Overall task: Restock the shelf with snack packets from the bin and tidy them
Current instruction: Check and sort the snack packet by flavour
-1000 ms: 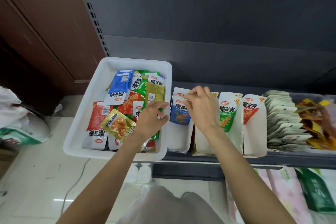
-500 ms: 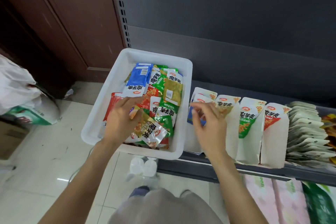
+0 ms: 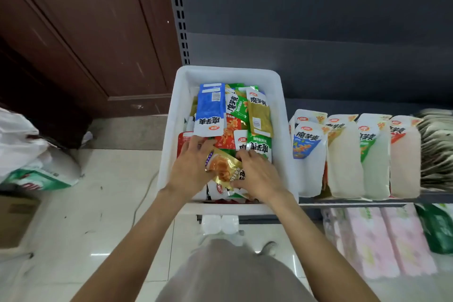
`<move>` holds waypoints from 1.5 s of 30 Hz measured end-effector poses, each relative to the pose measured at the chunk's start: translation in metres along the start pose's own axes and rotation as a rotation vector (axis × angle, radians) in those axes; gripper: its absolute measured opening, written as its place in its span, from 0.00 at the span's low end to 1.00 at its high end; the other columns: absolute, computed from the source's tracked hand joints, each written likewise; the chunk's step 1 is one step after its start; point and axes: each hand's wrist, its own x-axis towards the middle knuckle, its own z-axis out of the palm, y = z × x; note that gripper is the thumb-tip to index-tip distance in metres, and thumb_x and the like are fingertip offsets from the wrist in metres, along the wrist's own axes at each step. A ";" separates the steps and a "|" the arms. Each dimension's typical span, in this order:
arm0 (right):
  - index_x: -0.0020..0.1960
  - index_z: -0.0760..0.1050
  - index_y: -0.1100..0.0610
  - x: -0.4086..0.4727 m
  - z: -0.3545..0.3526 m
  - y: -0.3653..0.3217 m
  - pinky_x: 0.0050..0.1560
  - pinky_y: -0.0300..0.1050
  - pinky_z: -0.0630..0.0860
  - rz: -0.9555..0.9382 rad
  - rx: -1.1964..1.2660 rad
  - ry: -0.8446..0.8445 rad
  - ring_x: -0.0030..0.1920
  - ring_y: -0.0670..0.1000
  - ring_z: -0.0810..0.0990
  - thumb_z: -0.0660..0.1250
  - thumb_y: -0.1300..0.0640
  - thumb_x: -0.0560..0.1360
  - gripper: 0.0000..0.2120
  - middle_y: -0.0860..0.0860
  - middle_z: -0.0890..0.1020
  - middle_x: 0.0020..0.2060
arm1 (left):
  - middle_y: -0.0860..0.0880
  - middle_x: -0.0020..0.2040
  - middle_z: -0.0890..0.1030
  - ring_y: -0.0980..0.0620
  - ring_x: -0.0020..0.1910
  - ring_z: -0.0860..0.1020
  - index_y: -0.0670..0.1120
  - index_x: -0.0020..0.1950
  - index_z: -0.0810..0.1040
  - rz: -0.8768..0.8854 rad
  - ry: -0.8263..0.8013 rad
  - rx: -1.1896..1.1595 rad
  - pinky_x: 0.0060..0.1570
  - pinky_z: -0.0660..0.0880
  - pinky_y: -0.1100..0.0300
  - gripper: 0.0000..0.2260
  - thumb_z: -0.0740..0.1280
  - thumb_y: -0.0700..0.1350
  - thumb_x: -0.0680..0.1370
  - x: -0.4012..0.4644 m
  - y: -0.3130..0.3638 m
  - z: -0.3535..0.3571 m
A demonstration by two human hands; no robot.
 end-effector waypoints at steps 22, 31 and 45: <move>0.51 0.79 0.58 -0.096 -0.089 0.083 0.40 0.37 0.79 0.288 1.320 0.664 0.40 0.45 0.82 0.67 0.64 0.75 0.07 0.48 0.85 0.40 | 0.48 0.41 0.83 0.50 0.40 0.82 0.45 0.44 0.79 0.020 -0.192 -1.063 0.43 0.80 0.55 0.04 0.71 0.41 0.71 0.006 0.082 -0.029; 0.49 0.78 0.55 -0.136 -0.141 0.194 0.41 0.37 0.73 0.179 0.448 1.006 0.37 0.42 0.78 0.67 0.57 0.76 0.03 0.42 0.81 0.37 | 0.52 0.51 0.80 0.52 0.51 0.74 0.50 0.54 0.79 0.411 0.249 -0.137 0.51 0.67 0.62 0.09 0.70 0.45 0.74 0.057 0.163 0.029; 0.49 0.81 0.56 -0.014 -0.087 0.224 0.44 0.45 0.75 0.010 0.033 0.615 0.48 0.53 0.75 0.71 0.58 0.72 0.06 0.53 0.76 0.47 | 0.50 0.41 0.84 0.46 0.42 0.79 0.49 0.45 0.83 0.301 0.358 0.239 0.45 0.74 0.54 0.08 0.75 0.41 0.68 0.092 0.185 0.056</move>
